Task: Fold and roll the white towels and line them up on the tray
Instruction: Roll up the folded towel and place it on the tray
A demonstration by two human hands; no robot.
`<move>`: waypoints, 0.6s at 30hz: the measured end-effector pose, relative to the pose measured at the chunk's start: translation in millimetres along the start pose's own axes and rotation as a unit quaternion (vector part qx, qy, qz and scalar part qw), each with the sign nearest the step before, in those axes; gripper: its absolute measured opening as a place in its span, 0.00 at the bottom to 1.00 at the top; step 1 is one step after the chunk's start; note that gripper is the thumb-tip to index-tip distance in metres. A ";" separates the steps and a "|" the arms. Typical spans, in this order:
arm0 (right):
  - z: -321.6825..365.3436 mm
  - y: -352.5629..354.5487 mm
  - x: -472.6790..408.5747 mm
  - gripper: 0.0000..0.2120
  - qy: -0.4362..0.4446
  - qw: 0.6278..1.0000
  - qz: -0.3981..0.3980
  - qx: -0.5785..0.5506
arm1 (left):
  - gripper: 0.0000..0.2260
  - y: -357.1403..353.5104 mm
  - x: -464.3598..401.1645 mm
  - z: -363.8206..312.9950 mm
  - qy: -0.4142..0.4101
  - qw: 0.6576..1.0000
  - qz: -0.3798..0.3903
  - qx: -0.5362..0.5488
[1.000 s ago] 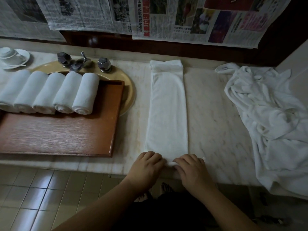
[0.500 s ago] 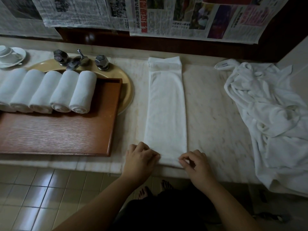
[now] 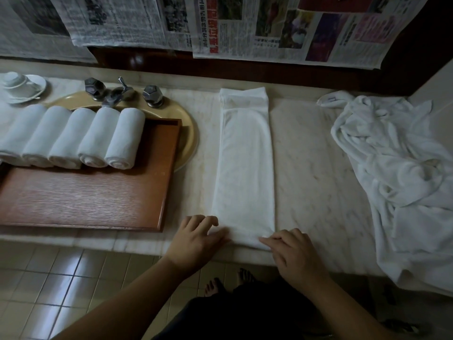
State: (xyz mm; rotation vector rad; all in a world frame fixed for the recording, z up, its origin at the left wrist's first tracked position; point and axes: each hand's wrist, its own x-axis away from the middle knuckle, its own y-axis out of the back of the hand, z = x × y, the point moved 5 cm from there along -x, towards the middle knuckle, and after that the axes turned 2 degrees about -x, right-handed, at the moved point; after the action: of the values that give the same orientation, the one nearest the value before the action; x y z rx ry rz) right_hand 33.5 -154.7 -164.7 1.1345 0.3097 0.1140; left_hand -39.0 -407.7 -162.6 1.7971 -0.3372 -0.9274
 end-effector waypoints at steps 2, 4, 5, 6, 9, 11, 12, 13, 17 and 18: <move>-3.4 0.0 5.4 0.20 -0.006 1.000 0.010 -0.013 | 0.14 0.9 5.1 0.4 -0.038 0.999 0.015 -0.020; -6.7 -1.4 9.6 0.20 -0.013 1.000 0.010 -0.019 | 0.17 0.9 9.7 -0.4 -0.073 0.996 0.044 -0.034; -7.4 -1.8 10.1 0.19 -0.021 0.999 0.006 -0.028 | 0.19 0.5 11.1 -0.5 -0.086 0.994 0.060 -0.039; -7.4 -2.2 9.4 0.18 -0.032 0.999 -0.001 -0.042 | 0.21 -0.4 11.7 0.4 -0.092 0.992 0.076 -0.043; -8.9 -2.8 3.9 0.16 -0.084 0.992 -0.009 -0.092 | 0.25 -6.9 9.5 6.9 -0.055 0.992 0.109 -0.033; -11.7 -4.1 1.1 0.15 -0.126 0.985 -0.005 -0.118 | 0.22 -8.7 8.0 9.3 0.023 0.994 0.104 0.009; -13.7 -6.2 0.4 0.15 -0.148 0.980 -0.002 -0.133 | 0.20 -8.2 6.8 9.4 0.070 0.992 0.093 0.044; -15.7 -8.4 -0.3 0.13 -0.171 0.973 0.000 -0.152 | 0.18 -7.2 5.6 8.8 0.119 0.986 0.079 0.082; -19.8 -13.3 -8.7 0.14 -0.257 0.937 -0.010 -0.236 | 0.06 -7.1 2.5 6.3 0.274 0.945 0.046 0.174; -20.9 -13.8 -12.3 0.15 -0.275 0.931 -0.006 -0.239 | 0.03 -8.6 1.7 6.0 0.299 0.936 0.049 0.179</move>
State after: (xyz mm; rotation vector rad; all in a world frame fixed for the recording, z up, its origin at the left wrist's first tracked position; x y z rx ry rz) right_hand 14.6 -145.3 -183.0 0.6389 -0.2095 -0.1364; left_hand -43.9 -409.1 -172.0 2.2705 -0.2066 -0.2202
